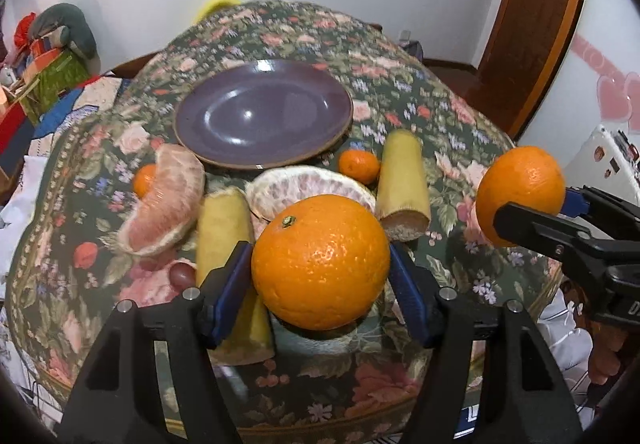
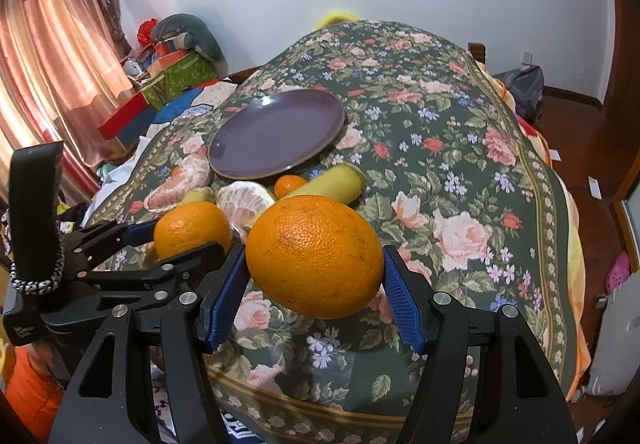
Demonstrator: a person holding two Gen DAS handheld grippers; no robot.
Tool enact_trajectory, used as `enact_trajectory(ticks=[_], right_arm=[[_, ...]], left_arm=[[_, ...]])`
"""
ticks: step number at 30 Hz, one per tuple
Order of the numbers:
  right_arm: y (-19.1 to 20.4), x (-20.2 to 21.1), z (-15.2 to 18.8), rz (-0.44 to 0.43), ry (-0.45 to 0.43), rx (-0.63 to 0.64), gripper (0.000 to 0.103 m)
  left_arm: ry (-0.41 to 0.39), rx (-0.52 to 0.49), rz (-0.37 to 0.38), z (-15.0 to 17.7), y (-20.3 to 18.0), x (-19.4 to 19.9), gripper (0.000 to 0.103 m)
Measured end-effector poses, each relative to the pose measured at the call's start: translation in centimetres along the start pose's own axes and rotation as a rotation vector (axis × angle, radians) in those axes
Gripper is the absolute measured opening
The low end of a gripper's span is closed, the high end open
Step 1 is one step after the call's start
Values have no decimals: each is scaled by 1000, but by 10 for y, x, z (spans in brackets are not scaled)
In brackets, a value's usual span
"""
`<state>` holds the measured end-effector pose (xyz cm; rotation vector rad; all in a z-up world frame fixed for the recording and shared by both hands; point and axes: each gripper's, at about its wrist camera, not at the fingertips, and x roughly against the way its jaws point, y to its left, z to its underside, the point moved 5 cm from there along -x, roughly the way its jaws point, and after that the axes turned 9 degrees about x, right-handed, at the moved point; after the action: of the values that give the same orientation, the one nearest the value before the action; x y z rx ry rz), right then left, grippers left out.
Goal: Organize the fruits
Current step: 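Carry both oranges onto the purple plate and open both tools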
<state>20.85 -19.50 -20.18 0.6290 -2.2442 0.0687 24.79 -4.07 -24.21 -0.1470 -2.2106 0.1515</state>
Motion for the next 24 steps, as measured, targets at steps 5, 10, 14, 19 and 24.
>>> enact_trajectory(ticks=[5, 10, 14, 19, 24], right_arm=[[4, 7, -16, 16, -34, 20, 62], [10, 14, -35, 32, -78, 43, 62], [14, 14, -50, 34, -109, 53, 62], [20, 11, -69, 35, -140, 67, 62], [24, 5, -88, 39, -170, 84, 62]], left_arm=[[-53, 35, 22, -13, 10, 22, 67], [-122, 57, 29, -30, 21, 45, 67], [-174, 72, 29, -46, 31, 60, 67], [-220, 77, 20, -64, 41, 69, 67], [-243, 93, 22, -77, 49, 69, 67]])
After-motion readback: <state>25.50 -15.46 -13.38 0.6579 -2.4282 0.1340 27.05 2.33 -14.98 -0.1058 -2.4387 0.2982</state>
